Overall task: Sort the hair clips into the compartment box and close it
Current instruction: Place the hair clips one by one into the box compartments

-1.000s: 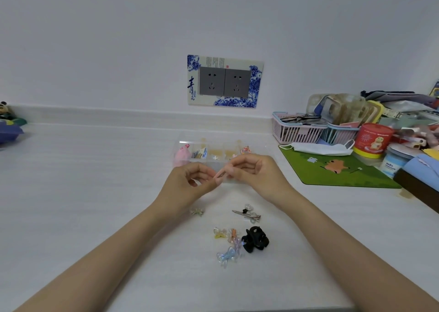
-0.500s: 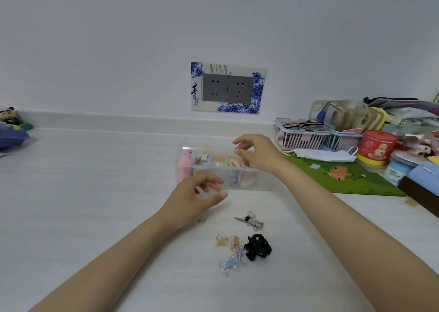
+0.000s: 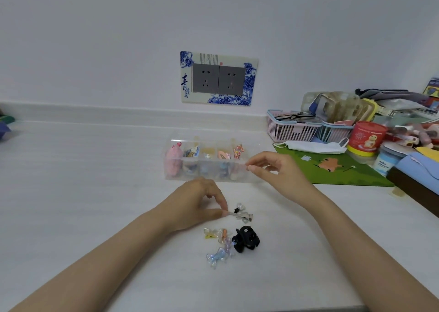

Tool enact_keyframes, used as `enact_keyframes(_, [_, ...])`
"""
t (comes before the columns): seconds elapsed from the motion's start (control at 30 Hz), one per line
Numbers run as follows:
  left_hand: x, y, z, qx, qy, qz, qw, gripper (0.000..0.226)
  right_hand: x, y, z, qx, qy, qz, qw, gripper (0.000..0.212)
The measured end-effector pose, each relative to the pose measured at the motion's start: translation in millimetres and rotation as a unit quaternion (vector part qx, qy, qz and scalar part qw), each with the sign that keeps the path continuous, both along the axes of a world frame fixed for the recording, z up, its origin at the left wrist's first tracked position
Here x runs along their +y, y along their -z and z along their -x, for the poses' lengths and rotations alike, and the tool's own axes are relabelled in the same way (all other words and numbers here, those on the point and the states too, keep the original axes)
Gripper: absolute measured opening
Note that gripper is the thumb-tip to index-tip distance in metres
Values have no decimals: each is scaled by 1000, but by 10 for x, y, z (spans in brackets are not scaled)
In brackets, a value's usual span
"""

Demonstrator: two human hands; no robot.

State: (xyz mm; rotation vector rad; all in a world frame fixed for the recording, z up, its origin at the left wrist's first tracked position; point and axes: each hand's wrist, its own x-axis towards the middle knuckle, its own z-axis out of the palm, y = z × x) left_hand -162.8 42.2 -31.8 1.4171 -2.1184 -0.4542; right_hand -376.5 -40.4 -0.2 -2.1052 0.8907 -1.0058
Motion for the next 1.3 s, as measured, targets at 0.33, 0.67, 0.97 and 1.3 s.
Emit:
enact_keyframes(0.33, [98, -71, 13, -73, 17, -26, 997, 17, 168, 16, -38, 82, -60, -28, 994, 3])
enact_keyframes(0.67, [134, -32, -17, -3, -5, -25, 1000, 17, 317, 90, 104, 252, -67, -69, 963, 24])
enact_keyframes(0.97, [128, 6, 58, 52, 4, -31, 998, 5, 355, 147, 23, 175, -97, -100, 975, 18])
enact_keyframes(1.3, [54, -17, -79, 147, -76, 28, 986, 9, 52, -285, -204, -77, 16, -62, 995, 9])
